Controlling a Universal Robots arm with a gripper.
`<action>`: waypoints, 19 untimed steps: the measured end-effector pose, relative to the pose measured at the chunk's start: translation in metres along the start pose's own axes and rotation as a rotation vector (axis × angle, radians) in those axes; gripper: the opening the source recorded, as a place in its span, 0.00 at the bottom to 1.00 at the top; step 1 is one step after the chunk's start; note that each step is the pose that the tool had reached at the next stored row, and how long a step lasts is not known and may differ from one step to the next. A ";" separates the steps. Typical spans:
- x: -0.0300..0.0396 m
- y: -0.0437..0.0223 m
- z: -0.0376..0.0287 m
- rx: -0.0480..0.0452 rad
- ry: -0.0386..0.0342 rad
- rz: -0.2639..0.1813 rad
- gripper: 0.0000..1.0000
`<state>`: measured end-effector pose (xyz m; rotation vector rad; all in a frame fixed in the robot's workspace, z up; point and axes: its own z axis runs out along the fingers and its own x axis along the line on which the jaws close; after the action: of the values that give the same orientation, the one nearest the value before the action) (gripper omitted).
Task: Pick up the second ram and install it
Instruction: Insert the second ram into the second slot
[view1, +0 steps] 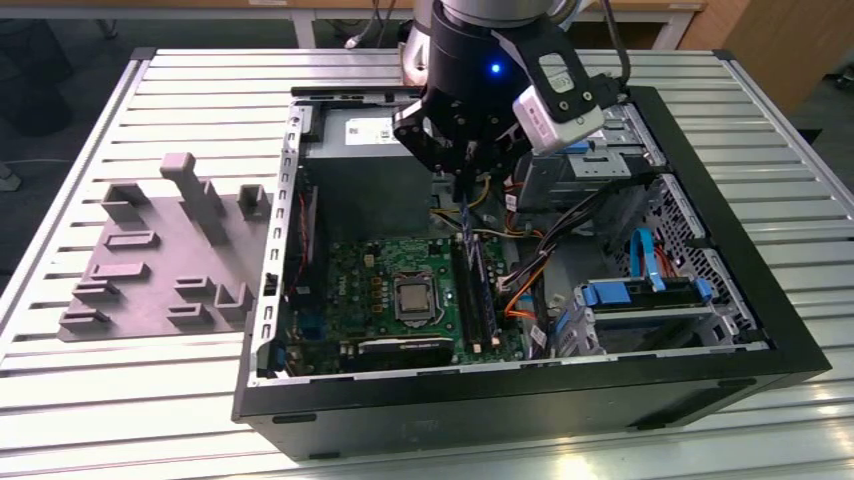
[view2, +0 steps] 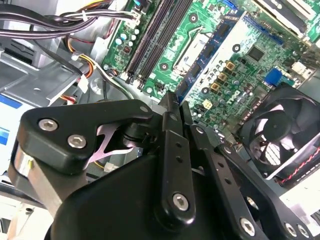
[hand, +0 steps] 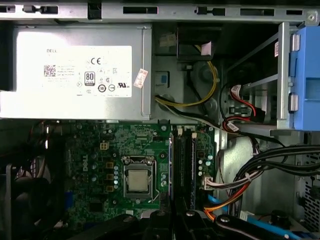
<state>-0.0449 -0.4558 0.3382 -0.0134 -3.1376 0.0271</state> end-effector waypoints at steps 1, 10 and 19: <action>0.0000 0.0000 0.0000 0.0000 0.0000 0.000 0.14; 0.0000 0.0000 0.0002 0.0000 -0.0001 0.000 0.14; 0.0000 0.0000 0.0002 -0.0006 -0.0001 0.000 0.14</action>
<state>-0.0448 -0.4558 0.3380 -0.0133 -3.1377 0.0263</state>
